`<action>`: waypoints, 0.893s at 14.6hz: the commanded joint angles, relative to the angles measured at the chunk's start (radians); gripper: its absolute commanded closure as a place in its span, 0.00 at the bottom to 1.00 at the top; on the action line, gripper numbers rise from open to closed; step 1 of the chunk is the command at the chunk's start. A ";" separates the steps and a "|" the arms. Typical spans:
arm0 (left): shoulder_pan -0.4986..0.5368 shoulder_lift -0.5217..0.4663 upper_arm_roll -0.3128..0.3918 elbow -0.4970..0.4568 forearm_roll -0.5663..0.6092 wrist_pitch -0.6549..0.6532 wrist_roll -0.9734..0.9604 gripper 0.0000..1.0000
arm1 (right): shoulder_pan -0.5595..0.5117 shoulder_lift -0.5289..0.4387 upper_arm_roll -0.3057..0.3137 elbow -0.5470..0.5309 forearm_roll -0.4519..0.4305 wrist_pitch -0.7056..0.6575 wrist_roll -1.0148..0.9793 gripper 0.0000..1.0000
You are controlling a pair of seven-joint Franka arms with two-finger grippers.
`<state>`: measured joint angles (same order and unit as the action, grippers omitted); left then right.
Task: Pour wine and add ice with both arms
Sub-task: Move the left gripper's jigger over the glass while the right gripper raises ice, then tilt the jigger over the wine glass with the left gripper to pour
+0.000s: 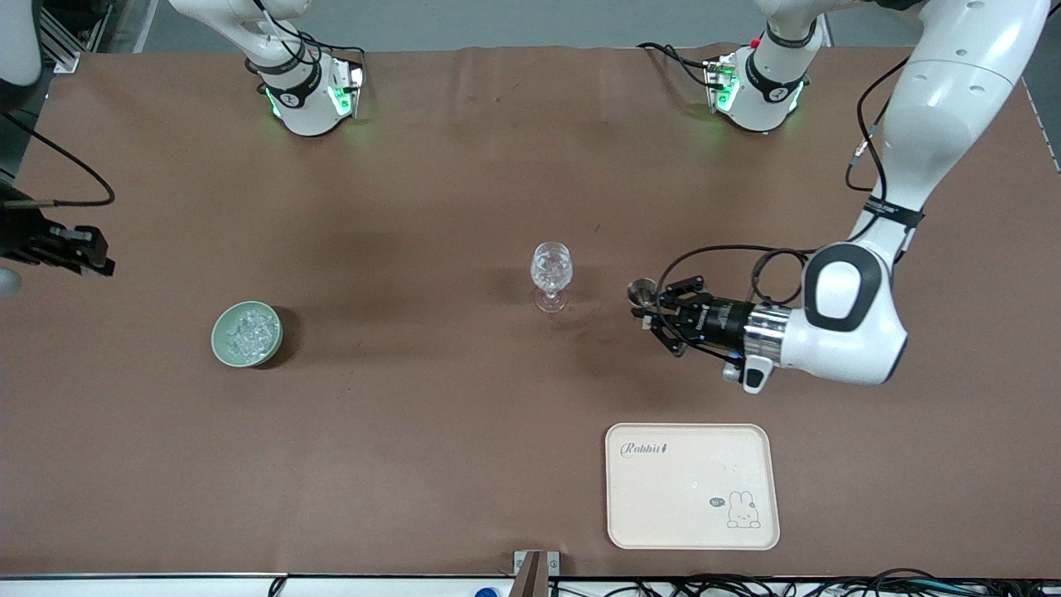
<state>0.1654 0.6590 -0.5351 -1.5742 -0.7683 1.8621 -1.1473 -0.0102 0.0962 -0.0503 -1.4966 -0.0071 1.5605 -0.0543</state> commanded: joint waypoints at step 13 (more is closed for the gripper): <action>-0.181 -0.153 0.004 -0.093 0.247 0.126 -0.304 1.00 | -0.004 -0.130 0.006 -0.065 0.002 -0.120 0.001 0.98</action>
<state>0.0087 0.5417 -0.5350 -1.6466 -0.5595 1.9702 -1.4025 -0.0098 -0.0081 -0.0496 -1.5281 -0.0071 1.4257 -0.0543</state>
